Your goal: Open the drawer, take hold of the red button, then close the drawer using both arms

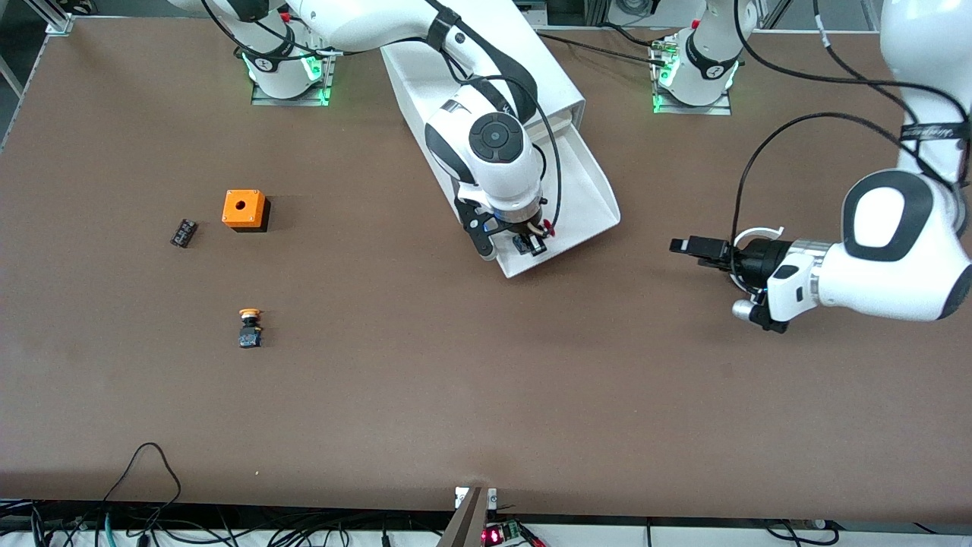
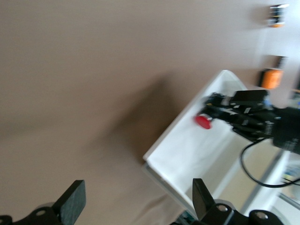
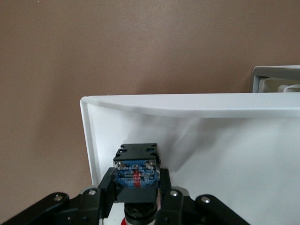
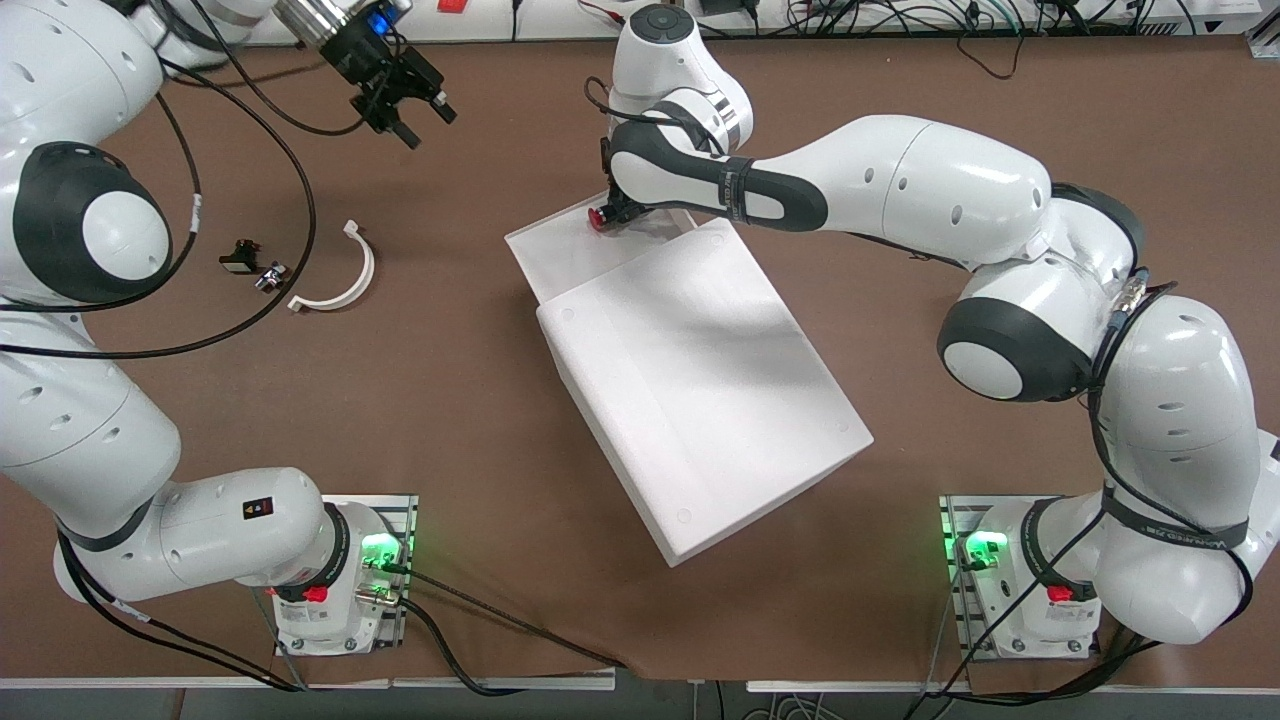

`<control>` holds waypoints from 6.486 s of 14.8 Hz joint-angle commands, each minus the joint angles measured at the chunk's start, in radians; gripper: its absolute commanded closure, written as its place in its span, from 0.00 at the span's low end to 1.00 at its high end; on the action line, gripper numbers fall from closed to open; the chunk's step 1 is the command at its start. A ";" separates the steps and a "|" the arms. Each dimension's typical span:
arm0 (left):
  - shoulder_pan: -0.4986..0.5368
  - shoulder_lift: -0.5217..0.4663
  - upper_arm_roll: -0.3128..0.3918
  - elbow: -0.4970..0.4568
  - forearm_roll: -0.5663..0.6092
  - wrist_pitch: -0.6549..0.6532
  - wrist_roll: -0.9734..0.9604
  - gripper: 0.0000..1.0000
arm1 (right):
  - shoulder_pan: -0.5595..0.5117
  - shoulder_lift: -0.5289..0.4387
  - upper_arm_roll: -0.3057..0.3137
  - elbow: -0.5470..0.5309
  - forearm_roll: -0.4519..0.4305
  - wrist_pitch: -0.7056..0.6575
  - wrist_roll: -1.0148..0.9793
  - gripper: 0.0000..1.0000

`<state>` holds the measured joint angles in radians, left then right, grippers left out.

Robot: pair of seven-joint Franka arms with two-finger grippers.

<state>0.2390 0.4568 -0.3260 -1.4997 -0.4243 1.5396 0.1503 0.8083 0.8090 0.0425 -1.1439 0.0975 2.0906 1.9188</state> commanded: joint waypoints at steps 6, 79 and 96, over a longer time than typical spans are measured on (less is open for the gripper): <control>-0.065 -0.038 -0.011 0.125 0.396 -0.058 -0.095 0.00 | 0.003 0.006 -0.012 0.041 -0.002 -0.020 -0.062 1.00; -0.189 -0.040 -0.288 -0.035 0.542 0.139 -0.854 0.00 | -0.673 -0.635 -0.127 -0.577 -0.047 -0.266 -1.838 0.00; -0.234 -0.455 0.252 -0.131 0.417 0.127 -0.123 0.00 | -0.660 -0.771 -0.124 -0.370 -0.159 -0.587 -1.811 0.00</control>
<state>0.0345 0.0413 -0.0898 -1.5723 -0.0267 1.6165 0.0028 0.1386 0.0343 -0.0872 -1.5415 -0.0243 1.5173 0.1000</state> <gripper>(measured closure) 0.000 0.000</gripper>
